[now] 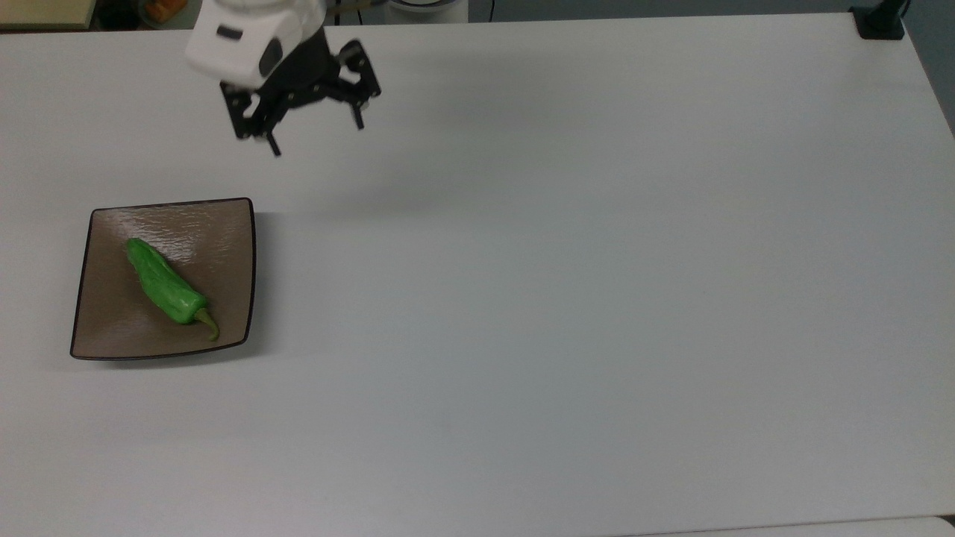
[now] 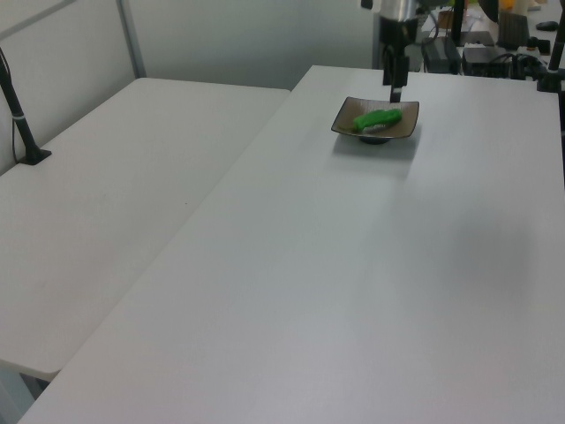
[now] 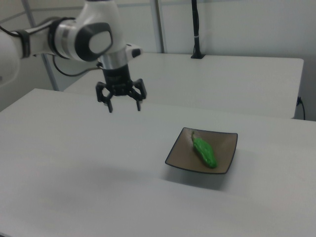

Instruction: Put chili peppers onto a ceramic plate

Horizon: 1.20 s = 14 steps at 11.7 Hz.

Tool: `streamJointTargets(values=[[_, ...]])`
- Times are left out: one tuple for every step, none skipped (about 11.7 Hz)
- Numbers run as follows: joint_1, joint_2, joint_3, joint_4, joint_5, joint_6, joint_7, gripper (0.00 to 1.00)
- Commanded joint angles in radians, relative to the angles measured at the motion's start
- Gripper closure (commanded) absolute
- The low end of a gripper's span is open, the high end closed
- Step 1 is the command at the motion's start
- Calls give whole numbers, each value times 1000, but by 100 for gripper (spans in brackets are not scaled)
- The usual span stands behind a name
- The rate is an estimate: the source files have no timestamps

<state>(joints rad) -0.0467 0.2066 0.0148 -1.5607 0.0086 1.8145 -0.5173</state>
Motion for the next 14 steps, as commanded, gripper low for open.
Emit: streamJointTargets(values=[[71,-94,-3,-48,36,-69,257,0],[76,-117,-3,-62,56,-66,326,0],[86,-149,-3,-100,60,-54,412,0],[97,-168,-7,-126,60,-50,443,0],[112,-185,-16,-159,60,-50,453,0],[126,-193,-29,-173,60,-50,459,0],[155,-199,-64,-192,60,-43,476,0],[169,-202,-78,-205,60,-38,488,0],[171,-207,-78,-222,51,-25,502,0],[171,-207,-78,-231,33,-18,511,0],[171,-207,-73,-243,-23,-14,511,0],[171,-200,-69,-243,-47,-11,519,0],[169,-202,-69,-242,-53,-4,525,0],[165,-203,-67,-243,-53,11,526,0]])
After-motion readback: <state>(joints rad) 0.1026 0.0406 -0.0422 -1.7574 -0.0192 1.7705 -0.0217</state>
